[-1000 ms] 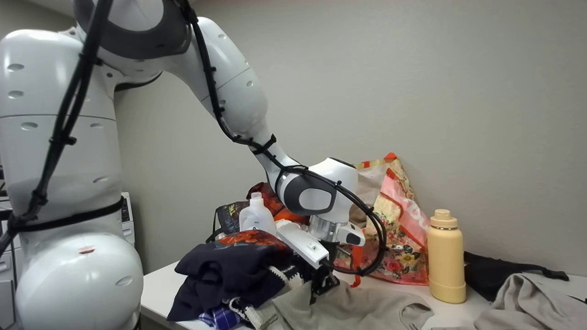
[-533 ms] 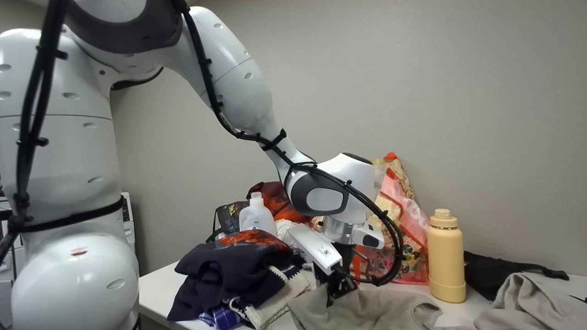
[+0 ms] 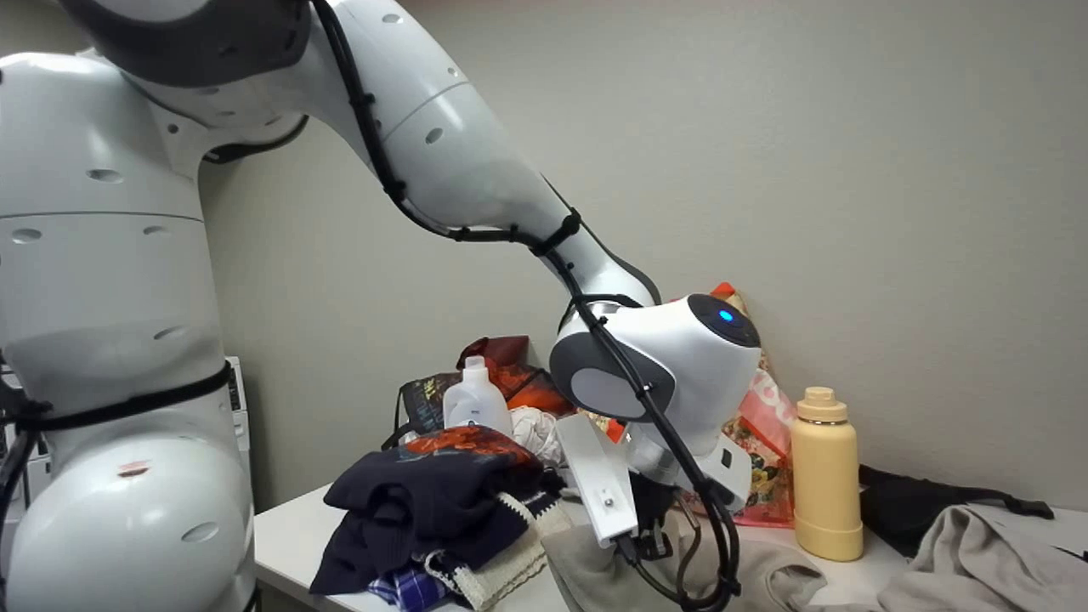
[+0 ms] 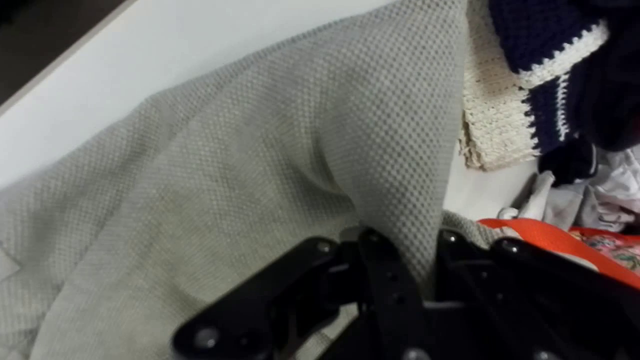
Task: Fold the beige shirt
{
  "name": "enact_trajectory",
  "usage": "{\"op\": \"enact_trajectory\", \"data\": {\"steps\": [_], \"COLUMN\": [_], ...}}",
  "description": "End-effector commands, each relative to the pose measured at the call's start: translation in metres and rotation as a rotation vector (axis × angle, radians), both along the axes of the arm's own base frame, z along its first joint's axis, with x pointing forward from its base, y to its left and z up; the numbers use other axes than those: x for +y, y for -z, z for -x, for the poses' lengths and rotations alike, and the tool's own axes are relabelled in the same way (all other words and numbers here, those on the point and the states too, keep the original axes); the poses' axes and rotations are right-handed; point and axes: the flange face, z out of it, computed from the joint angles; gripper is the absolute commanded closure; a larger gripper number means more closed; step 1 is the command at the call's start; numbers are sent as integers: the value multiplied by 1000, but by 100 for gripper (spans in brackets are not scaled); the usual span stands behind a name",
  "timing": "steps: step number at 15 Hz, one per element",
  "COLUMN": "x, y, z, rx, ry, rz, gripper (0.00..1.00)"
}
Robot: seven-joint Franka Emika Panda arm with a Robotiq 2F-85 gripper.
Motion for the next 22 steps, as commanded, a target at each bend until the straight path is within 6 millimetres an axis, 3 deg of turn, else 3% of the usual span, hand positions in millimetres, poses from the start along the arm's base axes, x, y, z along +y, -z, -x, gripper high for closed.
{"op": "enact_trajectory", "data": {"steps": [1, 5, 6, 7, 8, 12, 13, 14, 19, 22], "x": [-13, -18, -10, 16, -15, 15, 16, 16, 16, 6], "y": [0, 6, 5, 1, 9, 8, 8, 8, 19, 17], "z": [18, 26, 20, 7, 21, -1, -2, -1, -26, -47], "rx": [-74, -50, -20, 25, -12, 32, 33, 33, 30, -7], "ry": [79, 113, 79, 16, 59, 1, -3, -1, 52, 132], "rz": [-121, -108, -64, -4, -71, -18, -18, -18, -15, -24], "gripper": [94, 94, 94, 94, 85, 85, 85, 95, 94, 94]}}
